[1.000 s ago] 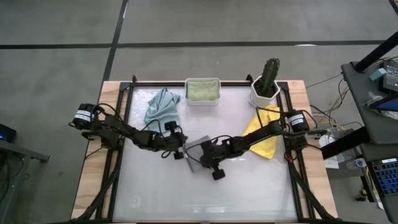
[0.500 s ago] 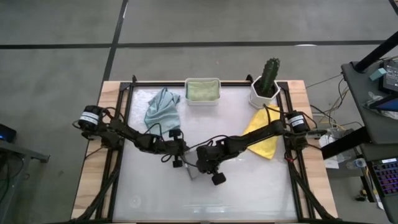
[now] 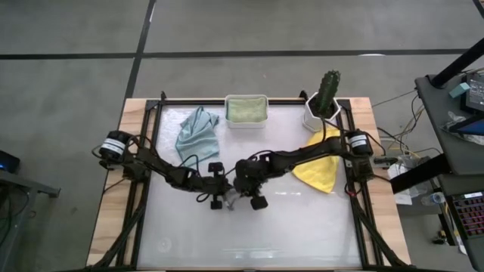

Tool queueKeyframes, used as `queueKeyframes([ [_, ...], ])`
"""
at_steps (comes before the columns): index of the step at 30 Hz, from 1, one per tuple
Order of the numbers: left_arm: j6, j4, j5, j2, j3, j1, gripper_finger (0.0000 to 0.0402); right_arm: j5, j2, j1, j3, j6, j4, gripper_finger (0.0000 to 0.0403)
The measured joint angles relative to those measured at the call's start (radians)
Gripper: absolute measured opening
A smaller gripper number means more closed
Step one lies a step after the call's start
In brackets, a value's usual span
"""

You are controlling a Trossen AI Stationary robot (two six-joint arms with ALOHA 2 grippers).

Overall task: Fold microfiber towels
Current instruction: Fold the gray cloth

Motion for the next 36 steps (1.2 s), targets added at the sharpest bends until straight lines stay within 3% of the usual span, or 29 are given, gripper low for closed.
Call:
queueKeyframes([
  [23,0.004,0.01,0.004,0.006,0.0,-0.008,0.0007,0.012,0.112,-0.069,-0.002,-0.121,0.104,0.0013],
  [30,0.002,-0.028,-0.002,-0.004,0.004,-0.023,0.0096,0.009,0.119,-0.074,0.001,-0.095,0.12,0.0016],
  [36,0.007,-0.045,0.0,-0.023,0.0,-0.024,0.0162,0.011,0.112,-0.074,0.002,-0.055,0.121,0.0061],
])
